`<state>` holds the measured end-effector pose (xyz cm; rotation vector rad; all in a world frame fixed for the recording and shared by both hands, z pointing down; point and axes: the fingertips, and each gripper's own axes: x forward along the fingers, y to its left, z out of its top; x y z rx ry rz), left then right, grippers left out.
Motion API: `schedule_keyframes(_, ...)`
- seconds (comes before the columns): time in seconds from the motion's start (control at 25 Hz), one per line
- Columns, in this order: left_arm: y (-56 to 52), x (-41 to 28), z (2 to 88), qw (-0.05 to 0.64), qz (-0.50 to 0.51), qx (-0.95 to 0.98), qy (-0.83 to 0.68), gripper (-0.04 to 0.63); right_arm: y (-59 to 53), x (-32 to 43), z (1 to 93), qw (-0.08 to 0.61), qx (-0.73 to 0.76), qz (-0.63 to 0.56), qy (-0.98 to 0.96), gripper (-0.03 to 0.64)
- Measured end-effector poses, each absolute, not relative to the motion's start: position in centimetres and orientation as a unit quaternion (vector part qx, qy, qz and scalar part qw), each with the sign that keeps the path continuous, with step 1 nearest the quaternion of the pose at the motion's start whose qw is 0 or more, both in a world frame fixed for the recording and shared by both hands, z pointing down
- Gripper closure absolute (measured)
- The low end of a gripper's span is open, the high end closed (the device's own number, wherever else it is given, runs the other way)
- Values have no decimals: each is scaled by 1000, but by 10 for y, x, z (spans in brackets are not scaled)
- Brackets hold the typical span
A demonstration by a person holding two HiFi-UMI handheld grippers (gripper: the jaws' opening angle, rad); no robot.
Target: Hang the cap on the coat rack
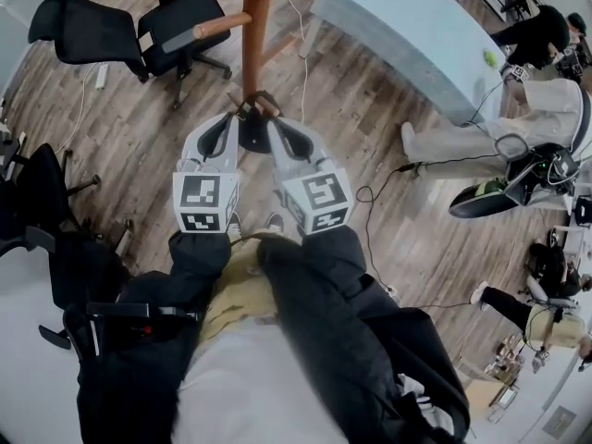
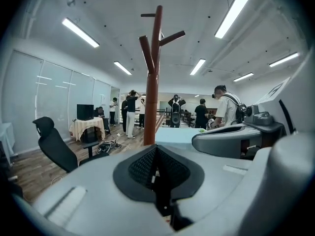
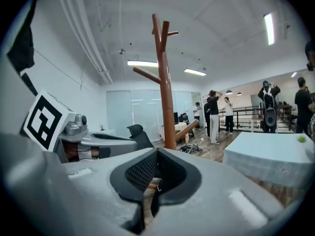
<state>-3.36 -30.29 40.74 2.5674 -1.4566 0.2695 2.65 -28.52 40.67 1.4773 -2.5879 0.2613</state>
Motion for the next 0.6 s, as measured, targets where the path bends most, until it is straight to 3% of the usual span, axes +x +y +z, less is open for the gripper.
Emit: schedule_keyframes(0.6, -311, -5, 362, 44, 63, 877, -475, 600, -304, 35, 353, 24, 516, 36, -856, 621)
